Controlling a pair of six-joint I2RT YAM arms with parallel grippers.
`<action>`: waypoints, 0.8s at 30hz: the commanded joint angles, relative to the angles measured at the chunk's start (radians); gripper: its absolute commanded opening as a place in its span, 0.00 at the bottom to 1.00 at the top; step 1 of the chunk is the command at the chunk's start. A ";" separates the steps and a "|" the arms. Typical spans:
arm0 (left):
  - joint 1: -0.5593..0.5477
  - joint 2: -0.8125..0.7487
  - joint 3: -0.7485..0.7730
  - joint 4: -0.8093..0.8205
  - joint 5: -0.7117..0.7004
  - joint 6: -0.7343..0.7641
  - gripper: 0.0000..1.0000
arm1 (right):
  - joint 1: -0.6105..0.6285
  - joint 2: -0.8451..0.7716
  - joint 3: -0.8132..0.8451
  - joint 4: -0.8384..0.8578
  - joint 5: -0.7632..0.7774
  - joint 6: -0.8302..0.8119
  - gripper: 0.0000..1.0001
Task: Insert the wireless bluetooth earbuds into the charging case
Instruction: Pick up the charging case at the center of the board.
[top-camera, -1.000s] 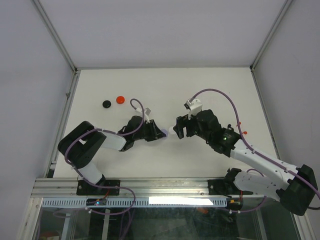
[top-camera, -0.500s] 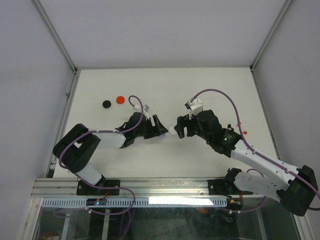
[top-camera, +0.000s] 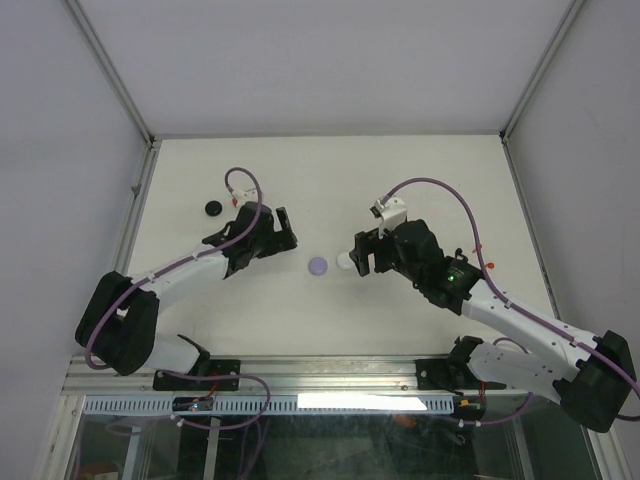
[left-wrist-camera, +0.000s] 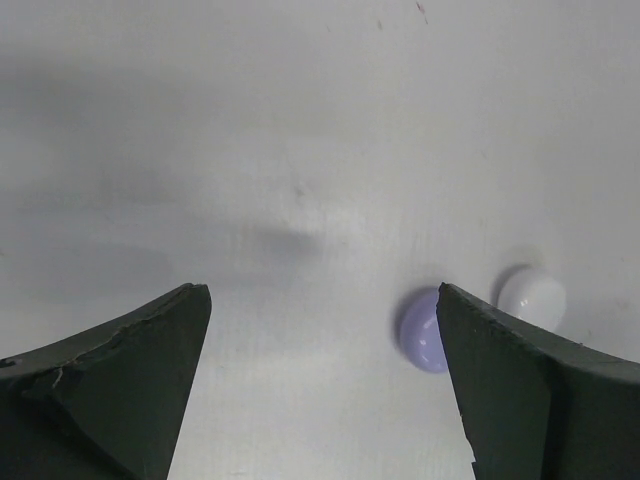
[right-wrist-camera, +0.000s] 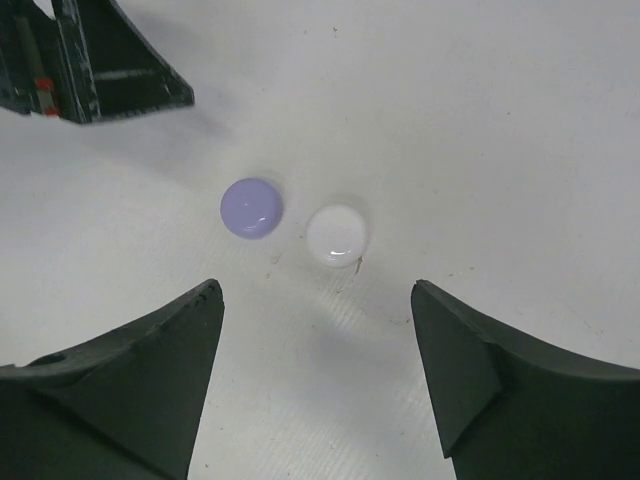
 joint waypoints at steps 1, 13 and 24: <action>0.079 -0.033 0.123 -0.108 -0.128 0.163 0.99 | -0.004 -0.027 0.021 0.024 0.033 -0.017 0.79; 0.364 0.218 0.388 -0.136 0.040 0.534 0.99 | -0.004 -0.043 0.009 0.031 0.019 -0.019 0.80; 0.469 0.466 0.580 -0.127 0.177 0.692 0.92 | -0.003 -0.037 -0.015 0.046 0.012 -0.017 0.81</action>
